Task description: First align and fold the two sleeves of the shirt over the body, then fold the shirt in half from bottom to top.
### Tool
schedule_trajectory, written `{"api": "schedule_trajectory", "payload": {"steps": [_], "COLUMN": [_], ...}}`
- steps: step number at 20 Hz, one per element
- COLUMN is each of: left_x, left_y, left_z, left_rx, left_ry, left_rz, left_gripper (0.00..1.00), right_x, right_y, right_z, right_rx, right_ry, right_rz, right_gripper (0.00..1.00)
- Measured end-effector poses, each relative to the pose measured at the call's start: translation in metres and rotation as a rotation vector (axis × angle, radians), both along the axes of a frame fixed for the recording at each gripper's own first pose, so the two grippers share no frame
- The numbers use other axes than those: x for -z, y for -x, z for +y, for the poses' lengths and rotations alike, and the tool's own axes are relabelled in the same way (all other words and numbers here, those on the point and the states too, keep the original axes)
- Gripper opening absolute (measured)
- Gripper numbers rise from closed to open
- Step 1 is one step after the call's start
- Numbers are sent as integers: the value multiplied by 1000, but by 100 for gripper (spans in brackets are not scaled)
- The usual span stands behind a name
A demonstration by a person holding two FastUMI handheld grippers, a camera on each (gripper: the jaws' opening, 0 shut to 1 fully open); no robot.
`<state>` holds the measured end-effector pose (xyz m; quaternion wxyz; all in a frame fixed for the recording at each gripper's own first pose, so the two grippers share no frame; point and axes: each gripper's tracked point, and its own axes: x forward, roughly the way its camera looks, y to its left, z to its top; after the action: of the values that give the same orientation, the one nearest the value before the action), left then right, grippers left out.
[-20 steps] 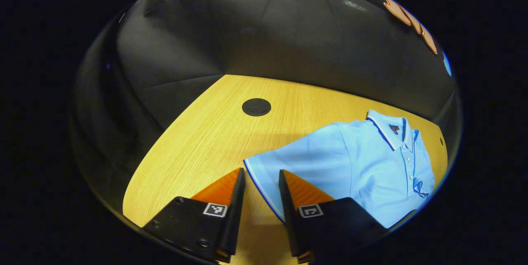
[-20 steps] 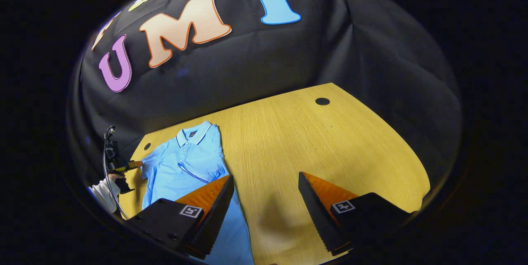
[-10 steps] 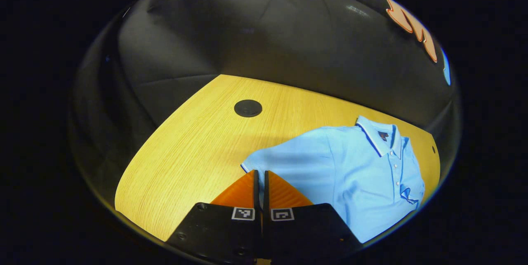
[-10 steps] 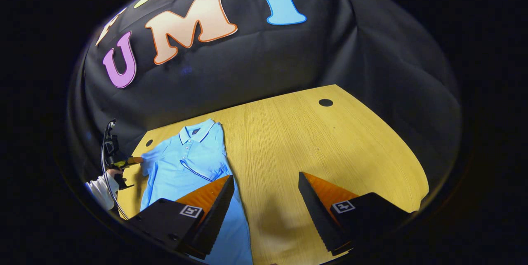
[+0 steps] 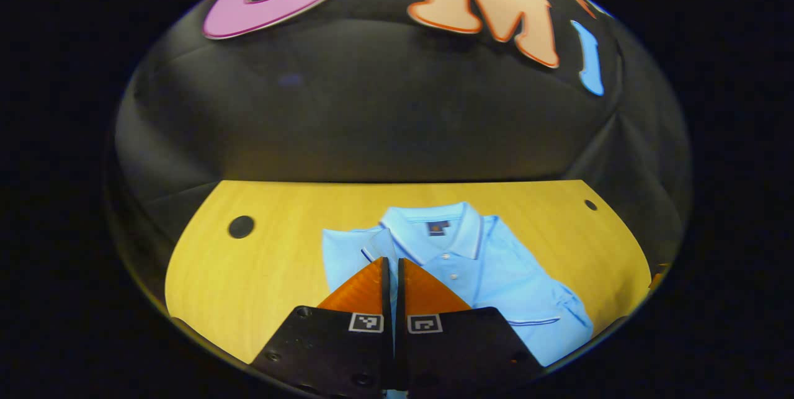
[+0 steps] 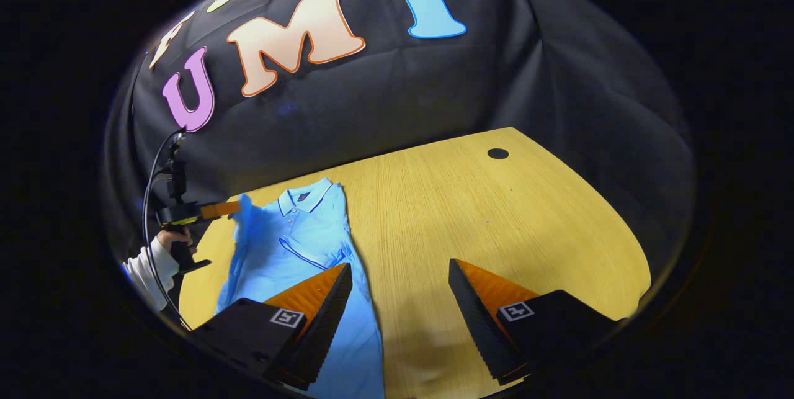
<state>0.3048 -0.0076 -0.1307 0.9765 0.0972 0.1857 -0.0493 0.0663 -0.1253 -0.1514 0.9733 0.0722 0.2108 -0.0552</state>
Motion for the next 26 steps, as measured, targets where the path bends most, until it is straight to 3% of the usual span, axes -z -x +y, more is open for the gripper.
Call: {"api": "schedule_trajectory", "payload": {"steps": [3, 4, 5, 8, 10, 15, 19, 22, 26], "left_x": [35, 43, 49, 53, 47, 26, 24, 44, 89], "left_y": [-5, -3, 1, 13, 33, 107, 186, 247, 321], "left_z": [-54, -67, -77, -86, -80, -31, 28, 58, 79], "left_rx": [60, 71, 73, 72, 73, 27, -40, -69, -51], "left_ry": [-11, -1, 8, 7, 5, 25, -19, -31, -62], "left_rz": [46, 64, 76, 67, 56, 12, -3, 30, 126], "left_gripper": [3, 14, 19, 100, 94, 95, 95, 95, 95], "right_x": [3, 3, 4, 9, 16, 44, 72, 93, 118], "right_y": [11, 15, 20, 35, 45, 78, 112, 136, 161], "right_z": [2, 2, 4, 8, 16, 44, 75, 92, 103], "right_rx": [-13, -18, -23, -36, -46, -94, -142, -160, -175], "right_ry": [24, 28, 32, 47, 46, 75, 116, 139, 191], "right_rz": [3, 5, 7, 12, 18, 54, 93, 114, 134], "right_gripper": [98, 98, 98, 98, 98, 98, 98, 98, 98]}}
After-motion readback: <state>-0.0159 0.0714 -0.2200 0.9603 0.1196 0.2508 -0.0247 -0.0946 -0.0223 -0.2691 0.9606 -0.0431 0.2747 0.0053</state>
